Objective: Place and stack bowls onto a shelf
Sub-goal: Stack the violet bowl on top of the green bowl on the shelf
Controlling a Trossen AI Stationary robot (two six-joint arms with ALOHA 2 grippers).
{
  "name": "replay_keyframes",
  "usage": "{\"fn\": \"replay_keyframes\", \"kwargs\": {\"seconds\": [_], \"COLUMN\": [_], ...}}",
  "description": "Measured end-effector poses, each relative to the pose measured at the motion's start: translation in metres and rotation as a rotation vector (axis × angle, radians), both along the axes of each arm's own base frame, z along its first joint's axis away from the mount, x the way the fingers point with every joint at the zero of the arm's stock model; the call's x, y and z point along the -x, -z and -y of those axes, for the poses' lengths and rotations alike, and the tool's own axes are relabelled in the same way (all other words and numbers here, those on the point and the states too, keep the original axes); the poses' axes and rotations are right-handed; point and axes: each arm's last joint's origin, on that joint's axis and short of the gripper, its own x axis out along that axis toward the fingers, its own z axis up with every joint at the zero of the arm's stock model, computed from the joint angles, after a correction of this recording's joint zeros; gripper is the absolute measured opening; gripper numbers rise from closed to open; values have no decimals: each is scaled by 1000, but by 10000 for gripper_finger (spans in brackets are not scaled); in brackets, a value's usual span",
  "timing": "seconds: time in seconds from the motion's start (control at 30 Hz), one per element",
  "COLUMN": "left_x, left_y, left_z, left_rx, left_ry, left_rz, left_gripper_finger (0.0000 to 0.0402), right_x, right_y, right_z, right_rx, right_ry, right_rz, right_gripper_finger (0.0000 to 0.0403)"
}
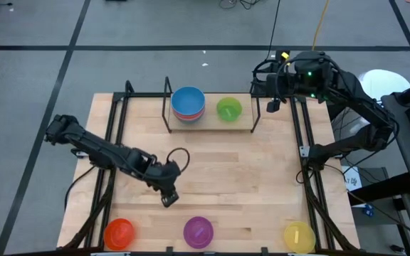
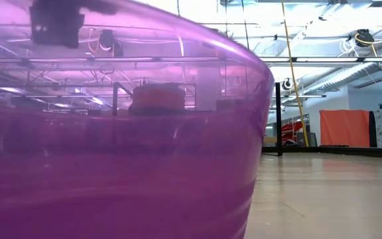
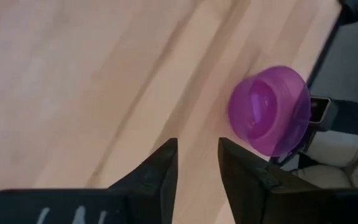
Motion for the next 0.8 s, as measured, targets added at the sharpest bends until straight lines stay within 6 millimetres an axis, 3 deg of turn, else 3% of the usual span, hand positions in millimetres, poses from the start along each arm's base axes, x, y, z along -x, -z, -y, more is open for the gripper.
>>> {"fn": "replay_keyframes", "kwargs": {"seconds": [0.23,0.47,0.6,0.8], "left_x": [0,4,4,-4], "left_y": [28,38,44,71], "left_z": [18,33,42,55], "left_rx": [89,66,13,-4], "left_ry": [6,-3,-3,32], "left_rz": [124,252,260,204], "left_gripper_finger": [120,120,120,120], "right_x": [1,1,1,2], "right_y": [-1,-1,-1,-2], "right_z": [0,0,0,-1], "right_rx": [-21,-21,-19,-18], "right_ry": [11,12,11,10], "right_rz": [25,25,24,25], "right_gripper_finger": [146,146,146,146]}}
